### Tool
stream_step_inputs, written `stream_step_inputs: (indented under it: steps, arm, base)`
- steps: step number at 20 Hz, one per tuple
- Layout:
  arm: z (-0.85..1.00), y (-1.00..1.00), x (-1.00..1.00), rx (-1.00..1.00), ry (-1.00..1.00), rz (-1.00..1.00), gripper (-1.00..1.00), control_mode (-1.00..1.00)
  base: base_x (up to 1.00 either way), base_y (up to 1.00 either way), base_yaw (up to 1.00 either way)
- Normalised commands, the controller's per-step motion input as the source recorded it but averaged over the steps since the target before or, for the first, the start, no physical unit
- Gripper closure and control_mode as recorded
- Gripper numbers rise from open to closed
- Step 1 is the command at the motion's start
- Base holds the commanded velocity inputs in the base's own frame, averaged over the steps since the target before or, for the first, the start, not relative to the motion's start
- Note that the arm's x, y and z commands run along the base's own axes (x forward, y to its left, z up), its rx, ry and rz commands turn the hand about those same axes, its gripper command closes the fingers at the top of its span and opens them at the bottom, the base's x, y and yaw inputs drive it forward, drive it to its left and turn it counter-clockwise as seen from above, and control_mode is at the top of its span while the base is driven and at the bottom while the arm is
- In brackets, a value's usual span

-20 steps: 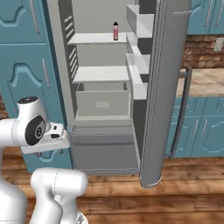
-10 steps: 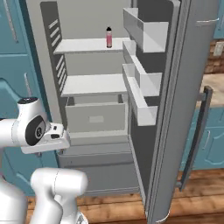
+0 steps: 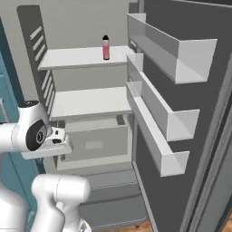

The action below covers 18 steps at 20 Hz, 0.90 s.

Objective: Open the fridge, grab two sodas, and place both sodas inside the bowl with ice on the dining counter.

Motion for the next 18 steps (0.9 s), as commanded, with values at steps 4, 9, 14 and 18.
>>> stream_step_inputs:
  steps: [4, 9, 14, 18]
  arm:
    - [0.00, 0.00, 0.00, 0.00, 0.00, 0.00, -1.00, 1.00]
    - [0.02, -0.07, 0.00, 0.00, -0.24, 0.02, -1.00, -1.00]
    - [0.13, -0.14, 0.02, 0.00, -0.48, 0.15, -1.00, -1.00]
    - [0.34, 0.00, 0.09, 0.00, -0.34, 0.12, -1.00, -1.00]
  base:
    - [0.54, 0.24, -0.15]
    - [0.00, 0.00, 0.00]
    - [0.00, 0.00, 0.00]
    - [0.00, 0.00, 0.00]
